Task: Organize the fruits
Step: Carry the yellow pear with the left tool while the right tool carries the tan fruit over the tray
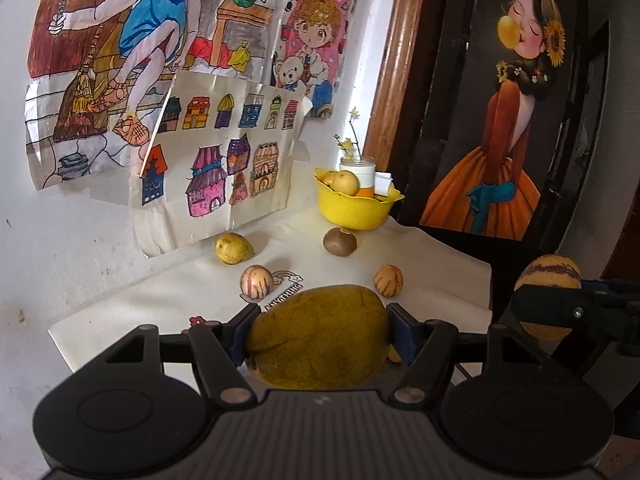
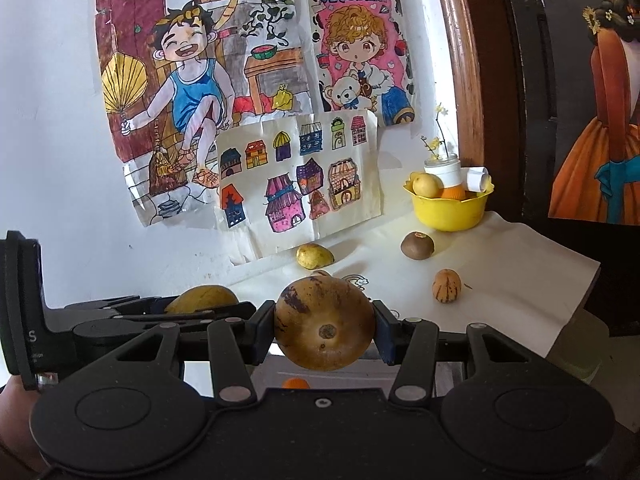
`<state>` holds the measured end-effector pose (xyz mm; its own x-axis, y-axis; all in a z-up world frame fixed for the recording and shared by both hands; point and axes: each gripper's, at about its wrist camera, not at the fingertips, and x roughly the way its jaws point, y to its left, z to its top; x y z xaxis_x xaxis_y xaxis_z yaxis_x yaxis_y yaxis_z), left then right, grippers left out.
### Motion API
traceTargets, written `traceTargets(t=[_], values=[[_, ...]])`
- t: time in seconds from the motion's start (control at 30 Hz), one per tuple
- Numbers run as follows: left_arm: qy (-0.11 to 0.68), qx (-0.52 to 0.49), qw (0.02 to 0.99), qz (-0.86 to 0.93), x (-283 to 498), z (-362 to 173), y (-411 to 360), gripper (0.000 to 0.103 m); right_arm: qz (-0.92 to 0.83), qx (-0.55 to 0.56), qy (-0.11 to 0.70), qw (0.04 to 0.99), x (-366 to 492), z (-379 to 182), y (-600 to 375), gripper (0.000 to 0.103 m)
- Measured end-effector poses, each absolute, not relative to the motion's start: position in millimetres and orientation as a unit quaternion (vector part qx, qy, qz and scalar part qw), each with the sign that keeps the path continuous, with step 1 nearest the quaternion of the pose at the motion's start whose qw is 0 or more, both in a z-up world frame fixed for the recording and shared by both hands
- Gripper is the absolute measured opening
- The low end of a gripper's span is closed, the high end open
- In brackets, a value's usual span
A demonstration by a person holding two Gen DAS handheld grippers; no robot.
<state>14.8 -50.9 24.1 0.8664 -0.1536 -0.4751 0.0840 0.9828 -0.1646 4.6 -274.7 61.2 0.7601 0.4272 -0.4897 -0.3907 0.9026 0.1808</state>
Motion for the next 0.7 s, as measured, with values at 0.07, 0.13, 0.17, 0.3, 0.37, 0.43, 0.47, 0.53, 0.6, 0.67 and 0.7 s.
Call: traceTargets(t=[0.07, 0.13, 0.17, 0.3, 0.37, 0.43, 0.47, 0.53, 0.6, 0.67, 0.7], values=[[0.253, -0.069, 0.963, -0.064, 12.9, 21.9, -52.7, 0.071, 0.216, 0.035, 0.27, 0.938, 3.8, 60.4, -276.4, 0.052], [0.258, -0.07, 0.962, -0.065, 12.9, 18.2, -53.4, 0.071, 0.214, 0.037, 0.273, 0.937, 4.5, 58.3, -277.7, 0.052], [0.26, -0.071, 0.961, -0.065, 13.5, 16.0, -53.4, 0.071, 0.213, 0.038, 0.274, 0.937, 5.5, 56.7, -278.3, 0.052], [0.273, -0.074, 0.957, -0.062, 21.0, 5.0, -50.6, 0.071, 0.207, 0.045, 0.286, 0.935, 13.4, 47.0, -280.8, 0.052], [0.278, -0.076, 0.956, -0.058, 26.0, -0.4, -47.3, 0.071, 0.203, 0.049, 0.294, 0.933, 19.3, 40.3, -282.0, 0.052], [0.285, -0.079, 0.954, -0.053, 33.0, -6.8, -43.5, 0.071, 0.199, 0.053, 0.304, 0.93, 26.7, 32.5, -282.6, 0.052], [0.29, -0.08, 0.952, -0.052, 36.8, -10.2, -42.2, 0.071, 0.198, 0.054, 0.309, 0.929, 30.8, 27.9, -282.4, 0.052], [0.298, -0.08, 0.95, -0.05, 44.6, -17.7, -41.6, 0.071, 0.196, 0.055, 0.318, 0.926, 38.2, 19.5, -282.2, 0.052], [0.307, -0.08, 0.947, -0.049, 53.2, -25.3, -41.6, 0.071, 0.195, 0.057, 0.328, 0.922, 46.7, 10.4, -281.6, 0.052], [0.316, -0.079, 0.944, -0.049, 62.2, -32.8, -41.6, 0.071, 0.195, 0.057, 0.338, 0.919, 54.9, 2.0, -280.6, 0.052], [0.319, -0.079, 0.943, -0.048, 65.5, -36.0, -41.7, 0.071, 0.194, 0.058, 0.343, 0.917, 59.4, -2.7, -280.6, 0.052]])
